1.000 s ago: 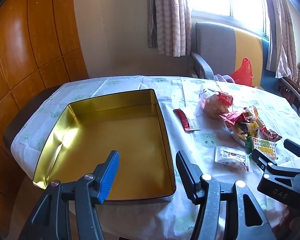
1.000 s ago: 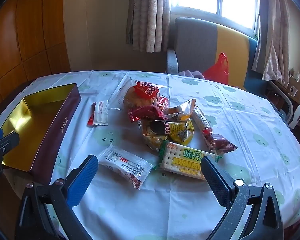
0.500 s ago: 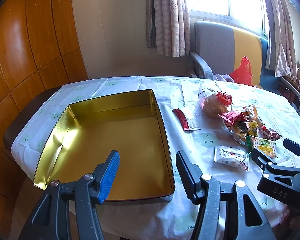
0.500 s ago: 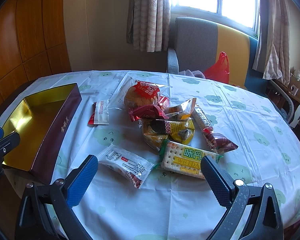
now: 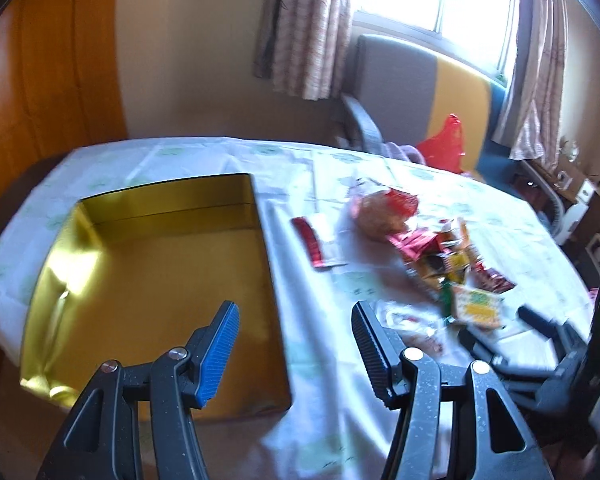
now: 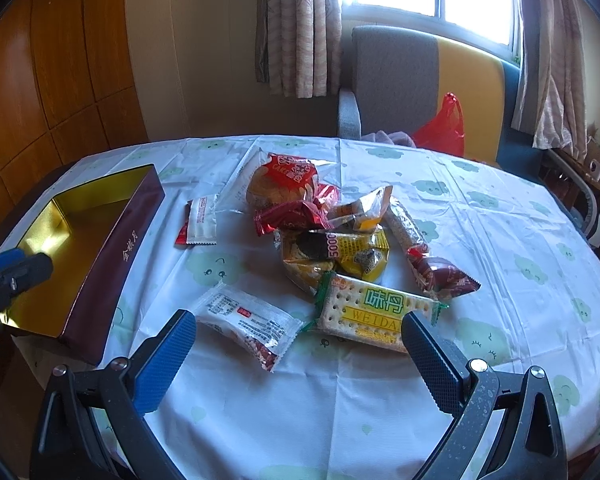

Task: Organize snacks

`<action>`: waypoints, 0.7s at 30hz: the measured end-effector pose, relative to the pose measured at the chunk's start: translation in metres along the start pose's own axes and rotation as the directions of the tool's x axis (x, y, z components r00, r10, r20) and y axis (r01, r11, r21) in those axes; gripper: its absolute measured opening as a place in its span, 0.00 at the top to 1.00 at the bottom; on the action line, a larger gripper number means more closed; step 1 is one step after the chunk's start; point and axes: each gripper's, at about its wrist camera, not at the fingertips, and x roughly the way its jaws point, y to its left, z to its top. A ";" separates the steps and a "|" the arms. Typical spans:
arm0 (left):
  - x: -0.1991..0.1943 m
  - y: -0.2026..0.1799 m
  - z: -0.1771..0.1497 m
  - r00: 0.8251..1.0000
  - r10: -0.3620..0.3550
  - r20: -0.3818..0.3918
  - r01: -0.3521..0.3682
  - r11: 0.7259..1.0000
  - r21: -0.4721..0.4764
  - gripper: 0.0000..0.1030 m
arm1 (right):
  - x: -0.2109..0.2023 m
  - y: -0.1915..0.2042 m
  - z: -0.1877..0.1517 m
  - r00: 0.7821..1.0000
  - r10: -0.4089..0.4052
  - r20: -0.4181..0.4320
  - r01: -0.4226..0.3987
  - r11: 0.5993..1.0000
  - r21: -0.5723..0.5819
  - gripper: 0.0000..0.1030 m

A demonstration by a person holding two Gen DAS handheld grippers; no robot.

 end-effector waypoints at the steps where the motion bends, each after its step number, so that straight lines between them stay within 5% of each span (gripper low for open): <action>1: 0.006 -0.002 0.010 0.999 -0.028 -0.021 0.028 1.000 0.003 0.42 | 0.001 -0.003 -0.001 1.000 0.006 -0.002 -0.006 1.000 0.008 0.00; 5: 0.037 -0.017 0.041 0.990 -0.084 -0.110 0.086 0.996 0.007 0.49 | 0.002 -0.014 -0.002 1.000 -0.006 -0.019 0.006 1.000 0.016 0.00; 11: 0.123 -0.040 0.061 0.959 0.038 -0.279 -0.009 0.994 0.107 0.60 | 0.002 -0.027 0.001 1.000 -0.013 -0.003 0.013 0.999 0.032 0.00; 18: 0.206 -0.049 0.059 0.908 0.110 -0.405 -0.062 0.990 0.130 0.59 | 0.002 -0.051 0.003 1.000 -0.021 -0.002 0.021 0.997 0.075 0.00; 21: 0.223 -0.052 0.059 0.901 0.113 -0.419 -0.058 0.988 0.140 0.51 | 0.005 -0.061 0.004 0.999 -0.032 -0.014 0.034 0.995 0.093 0.00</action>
